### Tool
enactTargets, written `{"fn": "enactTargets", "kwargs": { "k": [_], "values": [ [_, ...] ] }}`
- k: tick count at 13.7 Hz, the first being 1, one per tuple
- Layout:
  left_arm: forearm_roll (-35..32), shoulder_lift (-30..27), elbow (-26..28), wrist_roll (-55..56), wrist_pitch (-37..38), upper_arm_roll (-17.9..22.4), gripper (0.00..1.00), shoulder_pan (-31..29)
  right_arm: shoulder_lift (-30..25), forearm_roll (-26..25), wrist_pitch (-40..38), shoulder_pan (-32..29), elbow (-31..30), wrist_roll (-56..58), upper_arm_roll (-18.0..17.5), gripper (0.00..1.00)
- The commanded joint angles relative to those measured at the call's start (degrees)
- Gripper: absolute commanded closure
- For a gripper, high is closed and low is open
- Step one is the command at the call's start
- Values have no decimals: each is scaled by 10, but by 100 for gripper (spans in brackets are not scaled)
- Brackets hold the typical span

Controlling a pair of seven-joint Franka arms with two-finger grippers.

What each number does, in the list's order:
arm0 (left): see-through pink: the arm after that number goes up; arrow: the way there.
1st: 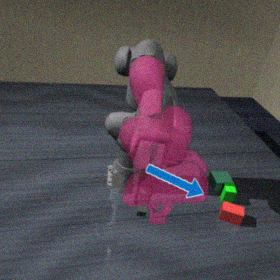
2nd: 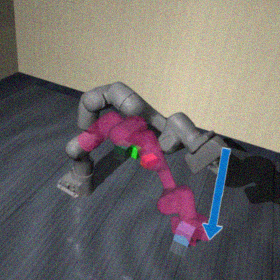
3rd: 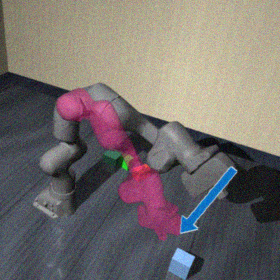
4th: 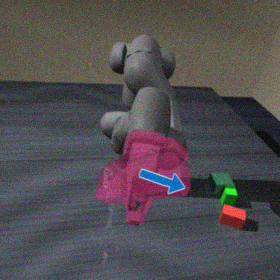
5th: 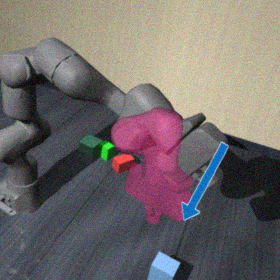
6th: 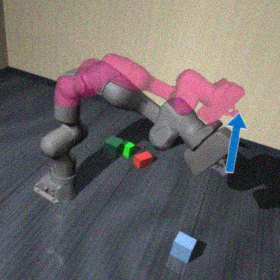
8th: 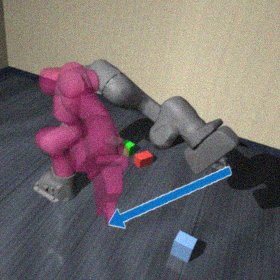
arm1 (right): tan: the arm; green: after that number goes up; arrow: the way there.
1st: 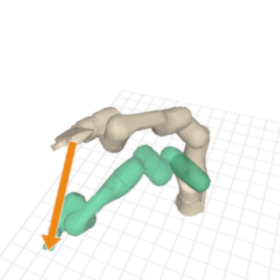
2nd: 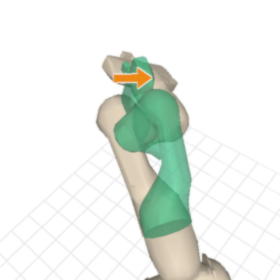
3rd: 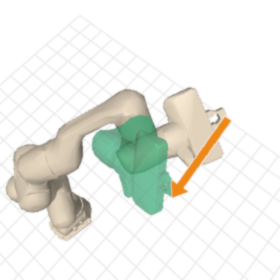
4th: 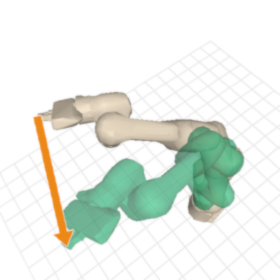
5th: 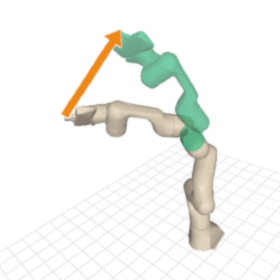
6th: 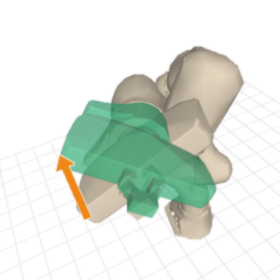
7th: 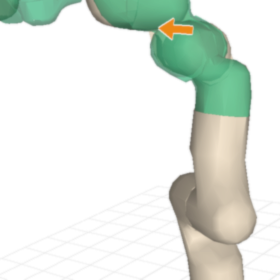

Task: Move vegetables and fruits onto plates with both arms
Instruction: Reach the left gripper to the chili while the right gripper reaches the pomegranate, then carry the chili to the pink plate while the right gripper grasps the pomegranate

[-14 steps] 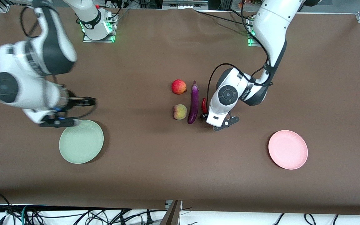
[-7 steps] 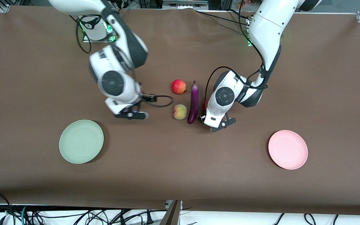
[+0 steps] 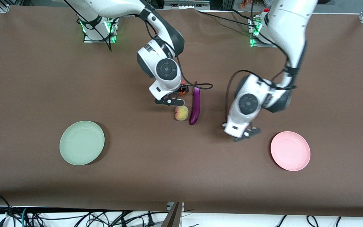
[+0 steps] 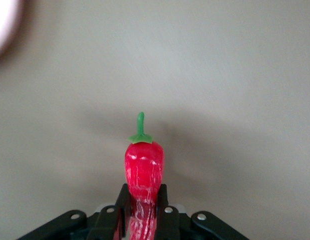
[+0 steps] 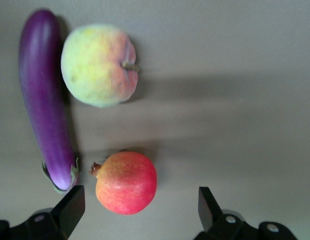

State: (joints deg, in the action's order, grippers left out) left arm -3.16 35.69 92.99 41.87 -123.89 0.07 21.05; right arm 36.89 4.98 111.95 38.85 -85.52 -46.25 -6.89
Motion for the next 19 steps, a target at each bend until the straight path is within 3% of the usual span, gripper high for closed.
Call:
{"fn": "enactTargets", "kwargs": {
  "k": [1, 4, 7, 13, 15, 16, 17, 18, 19],
  "values": [
    [-26, -9, -10, -140, 15, -3, 92, -60, 15, 11, 6, 14, -4, -2, 6, 0],
    [-100, 5, -39, -252, 8, -2, 90, -101, 34, 11, 18, 27, -4, -2, 6, 0],
    [-164, 51, -107, -311, 8, -2, 90, -116, 43, 11, 32, 36, -4, -2, 6, 0],
    [-176, 107, -110, -332, -31, 19, 88, -123, 54, 12, 48, 42, -5, -3, 6, 0],
    [-188, 112, -110, -332, -41, 25, 83, -126, 57, 12, 57, 45, -10, -6, 6, 0],
    [-191, 113, -110, -332, -41, 25, 67, -127, 61, 12, 61, 45, -11, -7, 6, 0],
    [-191, 113, -110, -332, -41, 25, 22, -126, 62, 12, 63, 45, -12, -6, 6, 0],
    [-191, 112, -110, -332, -41, 25, 0, -127, 64, 12, 64, 45, -12, -6, 6, 0],
    [-190, 111, -110, -332, -40, 25, 0, -128, 64, 12, 67, 46, -15, -7, 6, 1]
  ]
}}
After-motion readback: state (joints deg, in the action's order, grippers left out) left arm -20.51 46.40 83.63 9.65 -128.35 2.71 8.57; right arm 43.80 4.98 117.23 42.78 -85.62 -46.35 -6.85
